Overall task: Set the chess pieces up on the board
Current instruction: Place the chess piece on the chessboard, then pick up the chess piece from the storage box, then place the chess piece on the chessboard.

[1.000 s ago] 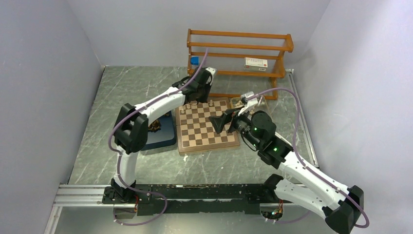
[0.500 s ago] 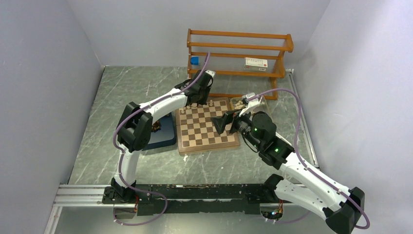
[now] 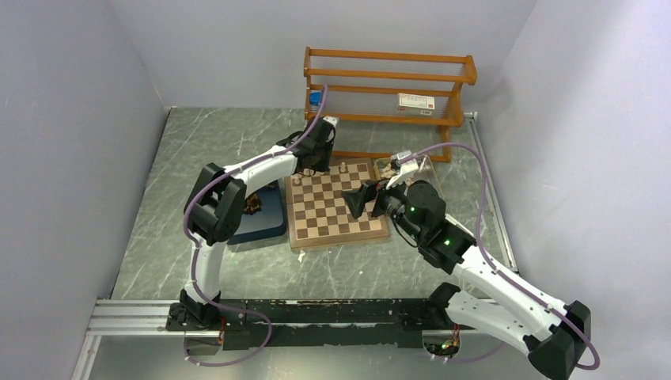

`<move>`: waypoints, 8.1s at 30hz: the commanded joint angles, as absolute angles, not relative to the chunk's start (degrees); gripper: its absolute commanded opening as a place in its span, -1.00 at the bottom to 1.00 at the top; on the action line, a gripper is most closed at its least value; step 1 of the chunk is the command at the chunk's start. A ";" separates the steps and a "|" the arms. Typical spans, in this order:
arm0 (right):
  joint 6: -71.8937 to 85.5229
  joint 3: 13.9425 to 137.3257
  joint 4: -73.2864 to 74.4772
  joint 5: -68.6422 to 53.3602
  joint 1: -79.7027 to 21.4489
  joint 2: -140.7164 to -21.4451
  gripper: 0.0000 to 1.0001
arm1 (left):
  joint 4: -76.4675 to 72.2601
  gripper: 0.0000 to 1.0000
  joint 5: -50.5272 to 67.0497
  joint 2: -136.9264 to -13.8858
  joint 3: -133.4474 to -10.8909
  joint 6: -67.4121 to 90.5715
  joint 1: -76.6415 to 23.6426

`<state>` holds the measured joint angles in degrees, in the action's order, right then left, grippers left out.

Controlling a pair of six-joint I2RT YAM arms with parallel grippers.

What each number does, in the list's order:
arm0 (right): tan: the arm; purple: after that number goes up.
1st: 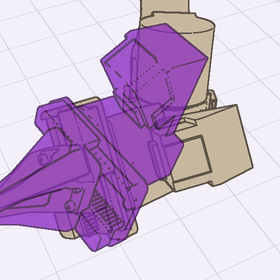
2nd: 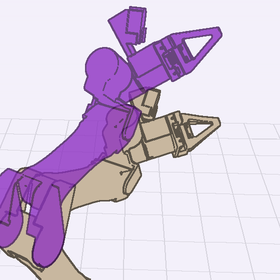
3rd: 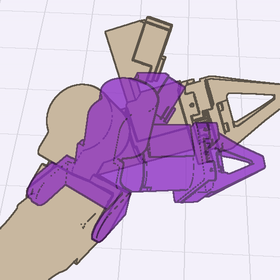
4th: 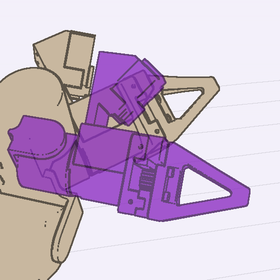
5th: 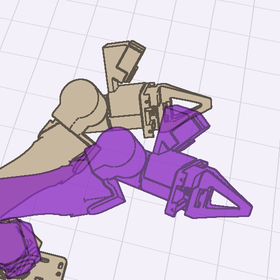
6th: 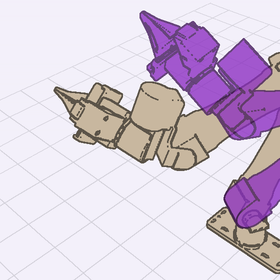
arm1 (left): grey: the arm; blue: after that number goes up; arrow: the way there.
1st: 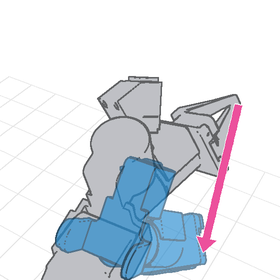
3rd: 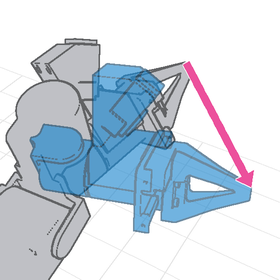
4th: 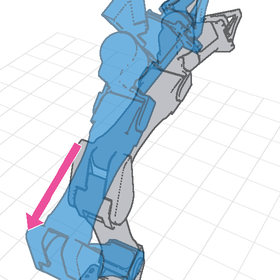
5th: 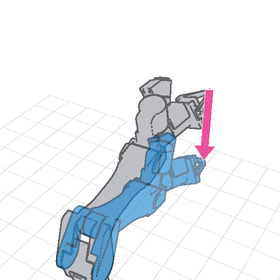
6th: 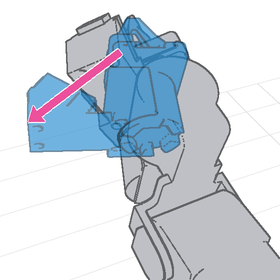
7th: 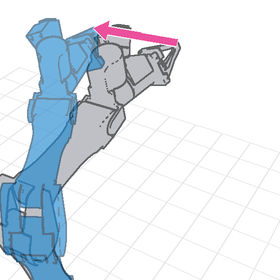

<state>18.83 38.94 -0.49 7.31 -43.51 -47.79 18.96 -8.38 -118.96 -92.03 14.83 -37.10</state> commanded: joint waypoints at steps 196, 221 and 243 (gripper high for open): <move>9.08 67.34 9.30 9.29 -8.82 -102.50 -0.73 | 25.84 0.90 -4.34 -62.14 -55.46 5.80 -29.15; 11.33 76.71 15.87 5.64 -23.25 -101.51 -0.74 | 25.76 0.90 -4.44 -61.47 -55.37 5.88 -29.12; 15.63 77.52 16.91 8.47 -25.76 -109.49 -0.72 | 25.84 0.90 -4.39 -61.60 -55.42 5.78 -29.17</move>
